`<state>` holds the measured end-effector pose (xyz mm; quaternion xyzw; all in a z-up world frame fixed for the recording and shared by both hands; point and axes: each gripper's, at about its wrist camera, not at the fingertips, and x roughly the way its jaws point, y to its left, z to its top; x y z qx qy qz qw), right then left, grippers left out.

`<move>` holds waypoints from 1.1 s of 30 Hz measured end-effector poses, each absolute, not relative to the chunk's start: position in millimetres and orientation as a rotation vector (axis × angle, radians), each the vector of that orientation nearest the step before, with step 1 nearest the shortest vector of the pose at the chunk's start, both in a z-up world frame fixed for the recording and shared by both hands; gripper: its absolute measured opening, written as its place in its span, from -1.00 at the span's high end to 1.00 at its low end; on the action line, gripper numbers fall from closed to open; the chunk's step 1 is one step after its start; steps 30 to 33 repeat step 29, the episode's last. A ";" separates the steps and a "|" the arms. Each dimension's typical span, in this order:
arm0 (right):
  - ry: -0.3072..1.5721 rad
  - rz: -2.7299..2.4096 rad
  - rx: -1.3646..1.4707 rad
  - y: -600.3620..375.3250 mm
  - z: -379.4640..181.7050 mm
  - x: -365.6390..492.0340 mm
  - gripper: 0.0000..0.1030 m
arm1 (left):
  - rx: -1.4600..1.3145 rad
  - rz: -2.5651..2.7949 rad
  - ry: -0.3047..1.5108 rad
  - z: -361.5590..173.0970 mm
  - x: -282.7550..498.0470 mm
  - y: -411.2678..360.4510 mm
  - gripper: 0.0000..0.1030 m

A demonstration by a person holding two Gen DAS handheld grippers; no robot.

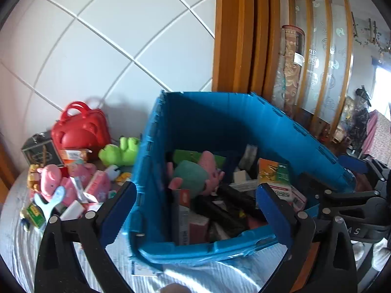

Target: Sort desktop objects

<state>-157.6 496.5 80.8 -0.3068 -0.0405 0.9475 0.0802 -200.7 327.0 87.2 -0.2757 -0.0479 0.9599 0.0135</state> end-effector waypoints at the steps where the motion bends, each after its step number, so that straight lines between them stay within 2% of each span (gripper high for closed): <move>1: -0.118 2.830 -0.909 493.0 82.0 -153.6 -1.00 | -0.857 3.007 -0.130 88.7 -197.4 325.4 -0.94; 6: -0.099 2.790 -0.890 476.9 87.1 -138.5 -1.00 | -0.832 3.014 -0.082 97.0 -180.2 309.5 -0.94; 18: -0.077 2.738 -0.848 431.0 96.9 -97.2 -1.00 | -0.807 2.994 -0.105 102.1 -133.4 266.0 -0.94; 33: -0.066 2.710 -0.845 414.0 94.4 -75.8 -1.00 | -0.761 2.980 -0.083 105.9 -108.6 257.1 -0.94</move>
